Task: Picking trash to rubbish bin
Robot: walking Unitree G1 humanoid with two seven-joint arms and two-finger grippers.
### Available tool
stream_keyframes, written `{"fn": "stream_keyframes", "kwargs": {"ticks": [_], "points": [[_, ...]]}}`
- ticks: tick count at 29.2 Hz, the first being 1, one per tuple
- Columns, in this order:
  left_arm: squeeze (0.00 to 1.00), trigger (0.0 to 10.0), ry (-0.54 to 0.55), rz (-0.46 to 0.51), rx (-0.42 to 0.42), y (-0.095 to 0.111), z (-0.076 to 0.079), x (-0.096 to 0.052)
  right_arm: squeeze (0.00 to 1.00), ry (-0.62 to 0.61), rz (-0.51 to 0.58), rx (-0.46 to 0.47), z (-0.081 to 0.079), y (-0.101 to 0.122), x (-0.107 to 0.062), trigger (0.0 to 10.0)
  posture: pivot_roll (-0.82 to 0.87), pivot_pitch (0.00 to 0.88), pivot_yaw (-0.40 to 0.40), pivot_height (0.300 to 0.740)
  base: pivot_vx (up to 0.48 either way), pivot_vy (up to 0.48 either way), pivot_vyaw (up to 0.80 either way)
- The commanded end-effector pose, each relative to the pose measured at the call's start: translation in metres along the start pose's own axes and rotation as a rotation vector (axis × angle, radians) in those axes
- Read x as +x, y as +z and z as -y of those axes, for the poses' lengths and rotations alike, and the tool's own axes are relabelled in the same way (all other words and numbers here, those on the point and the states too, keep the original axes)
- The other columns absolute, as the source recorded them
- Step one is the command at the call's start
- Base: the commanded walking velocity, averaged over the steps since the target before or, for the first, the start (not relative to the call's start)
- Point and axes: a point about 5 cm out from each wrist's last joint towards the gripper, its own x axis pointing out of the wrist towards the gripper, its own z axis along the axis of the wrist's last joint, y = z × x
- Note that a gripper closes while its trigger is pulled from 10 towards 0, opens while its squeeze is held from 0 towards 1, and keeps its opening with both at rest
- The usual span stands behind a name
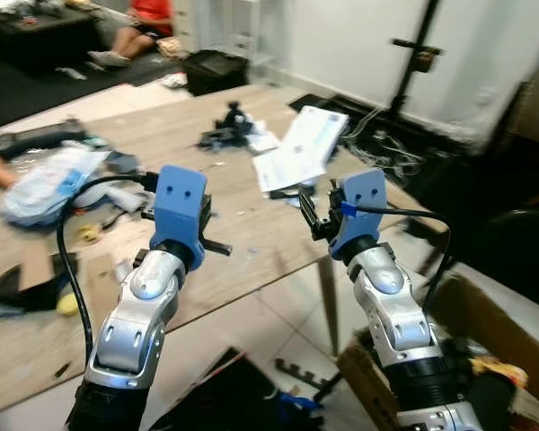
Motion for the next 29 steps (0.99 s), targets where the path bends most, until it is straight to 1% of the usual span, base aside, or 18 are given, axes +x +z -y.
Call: {"fn": "stream_keyframes", "kwargs": {"ticks": [1,5,7,11,19,29], "points": [[0.00,10.0,0.003,-0.027,0.001,-0.0035,-0.0016,-0.0016,0.00,-0.003,-0.010,0.015,0.0006,-0.0015,0.0008,10.0,0.18,0.096,0.015,0.740,0.000,0.000,0.80],[0.00,10.0,0.013,-0.040,-0.028,-0.0046,-0.0022,-0.0007,0.00,-0.001,-0.018,0.014,0.0009,-0.0019,0.0015,10.0,0.18,0.099,0.014,0.740,0.000,0.000,0.80],[0.00,10.0,0.021,-0.067,-0.052,-0.0079,-0.0020,0.0006,0.00,-0.001,-0.041,0.012,0.0019,-0.0040,0.0017,10.0,0.18,0.100,0.012,0.740,0.000,0.000,0.80],[0.00,10.0,0.036,-0.061,-0.048,-0.0077,-0.0025,0.0015,0.00,-0.006,-0.053,0.011,0.0030,-0.0058,0.0019,10.0,0.18,0.102,0.007,0.740,0.000,0.000,0.80],[0.00,10.0,0.065,-0.063,-0.067,-0.0061,-0.0071,0.0028,0.00,-0.005,-0.054,0.013,0.0028,-0.0050,0.0051,10.0,0.19,0.111,0.001,0.740,0.000,0.000,0.80],[0.00,10.0,0.065,-0.064,-0.072,-0.0050,-0.0068,0.0041,0.00,-0.002,-0.062,0.010,0.0035,-0.0060,0.0046,10.0,0.19,0.114,0.001,0.740,0.000,0.000,0.80]]}}
